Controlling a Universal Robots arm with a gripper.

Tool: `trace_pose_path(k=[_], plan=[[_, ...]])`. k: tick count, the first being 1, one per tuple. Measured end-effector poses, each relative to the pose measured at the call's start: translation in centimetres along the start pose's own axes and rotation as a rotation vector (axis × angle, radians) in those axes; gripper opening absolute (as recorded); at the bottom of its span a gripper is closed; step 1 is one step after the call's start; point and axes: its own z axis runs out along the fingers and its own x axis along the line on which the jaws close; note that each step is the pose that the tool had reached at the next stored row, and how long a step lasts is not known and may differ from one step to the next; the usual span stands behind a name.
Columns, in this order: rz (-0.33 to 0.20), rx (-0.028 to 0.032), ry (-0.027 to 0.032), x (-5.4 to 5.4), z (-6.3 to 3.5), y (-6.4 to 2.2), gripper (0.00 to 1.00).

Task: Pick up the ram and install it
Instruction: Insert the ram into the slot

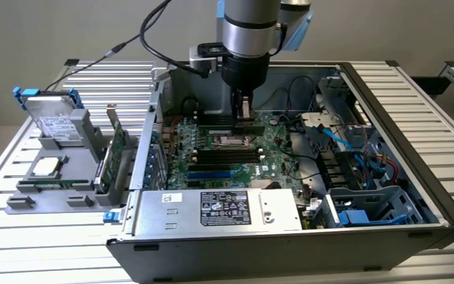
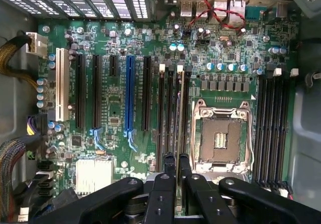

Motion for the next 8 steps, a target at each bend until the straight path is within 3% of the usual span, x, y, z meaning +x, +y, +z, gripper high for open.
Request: trace_pose_path(k=[8], plan=[[0.000,0.0000,0.0000,0.3,1.45,0.23,0.13]])
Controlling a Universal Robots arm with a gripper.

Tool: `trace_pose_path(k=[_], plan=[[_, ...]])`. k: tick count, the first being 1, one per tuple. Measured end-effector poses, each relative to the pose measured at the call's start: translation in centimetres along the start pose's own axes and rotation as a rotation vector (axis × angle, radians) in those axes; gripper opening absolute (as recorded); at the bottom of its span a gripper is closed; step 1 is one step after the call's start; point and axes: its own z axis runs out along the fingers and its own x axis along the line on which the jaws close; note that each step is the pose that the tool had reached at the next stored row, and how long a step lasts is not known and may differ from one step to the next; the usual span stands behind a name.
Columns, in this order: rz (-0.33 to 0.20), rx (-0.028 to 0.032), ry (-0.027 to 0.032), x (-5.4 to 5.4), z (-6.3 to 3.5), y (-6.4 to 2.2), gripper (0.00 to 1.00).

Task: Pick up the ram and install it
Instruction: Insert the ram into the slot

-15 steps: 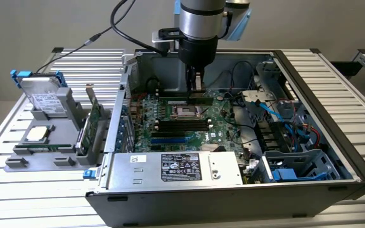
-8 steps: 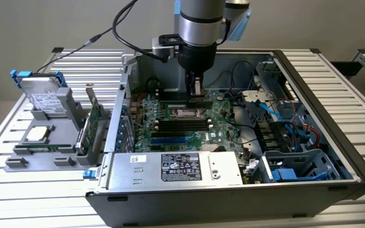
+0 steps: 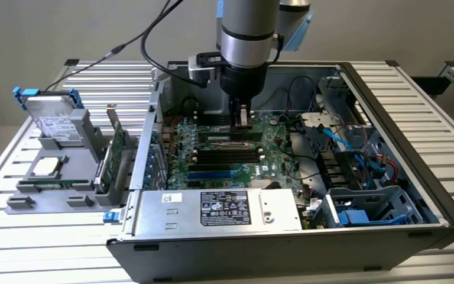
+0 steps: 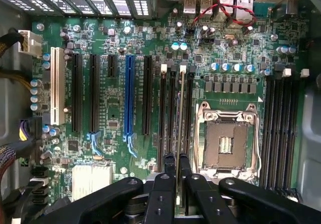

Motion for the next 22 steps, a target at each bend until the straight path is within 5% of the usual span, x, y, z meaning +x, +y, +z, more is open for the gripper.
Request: trace_pose_path(k=[12,22], plan=[[-0.002,-0.0001,0.0000,0.5,2.12,0.06,0.13],[-0.002,0.0000,0.0006,0.6,2.83,0.06,0.13]])
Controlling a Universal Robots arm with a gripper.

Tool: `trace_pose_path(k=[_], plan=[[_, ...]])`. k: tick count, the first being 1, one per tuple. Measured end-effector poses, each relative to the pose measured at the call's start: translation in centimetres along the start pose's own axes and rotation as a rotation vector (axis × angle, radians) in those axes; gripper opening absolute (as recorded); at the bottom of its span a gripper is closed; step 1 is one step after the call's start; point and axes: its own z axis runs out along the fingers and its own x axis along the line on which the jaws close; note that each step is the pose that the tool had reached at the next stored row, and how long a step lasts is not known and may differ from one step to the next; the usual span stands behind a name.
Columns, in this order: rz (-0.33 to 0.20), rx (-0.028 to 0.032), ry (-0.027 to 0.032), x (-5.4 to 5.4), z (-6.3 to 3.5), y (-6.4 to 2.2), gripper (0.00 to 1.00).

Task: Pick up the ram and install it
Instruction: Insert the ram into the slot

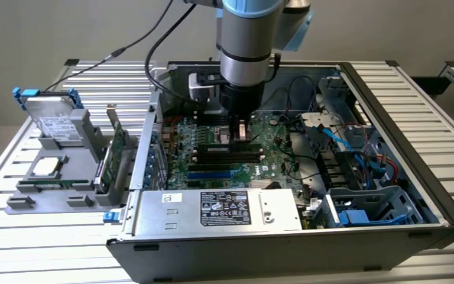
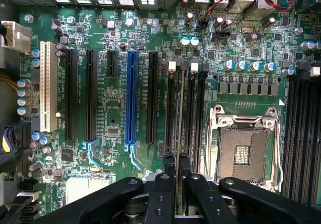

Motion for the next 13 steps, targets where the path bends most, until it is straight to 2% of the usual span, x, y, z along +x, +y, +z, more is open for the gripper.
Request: trace_pose_path(k=[13], plan=[[-0.012,-0.0003,0.0004,0.16,0.53,0.00,0.13]])
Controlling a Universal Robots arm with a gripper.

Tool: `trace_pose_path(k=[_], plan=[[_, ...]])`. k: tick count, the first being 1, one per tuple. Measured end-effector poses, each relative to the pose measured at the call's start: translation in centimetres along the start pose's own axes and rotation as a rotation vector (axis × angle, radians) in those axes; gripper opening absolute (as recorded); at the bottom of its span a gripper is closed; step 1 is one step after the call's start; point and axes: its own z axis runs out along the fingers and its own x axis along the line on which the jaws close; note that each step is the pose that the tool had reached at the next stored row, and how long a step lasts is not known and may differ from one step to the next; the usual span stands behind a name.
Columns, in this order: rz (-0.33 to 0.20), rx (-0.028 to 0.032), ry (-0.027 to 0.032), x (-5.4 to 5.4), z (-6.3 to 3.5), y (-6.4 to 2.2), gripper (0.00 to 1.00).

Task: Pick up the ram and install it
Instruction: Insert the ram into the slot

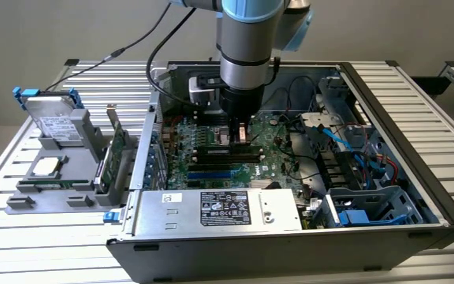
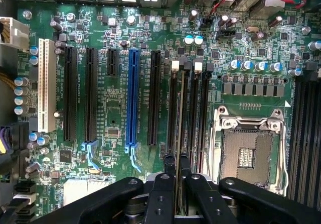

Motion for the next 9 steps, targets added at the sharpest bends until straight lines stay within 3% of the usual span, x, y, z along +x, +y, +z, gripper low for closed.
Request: trace_pose_path(k=[9], plan=[[-0.005,0.0000,0.0000,0.02,0.33,-0.01,0.13]])
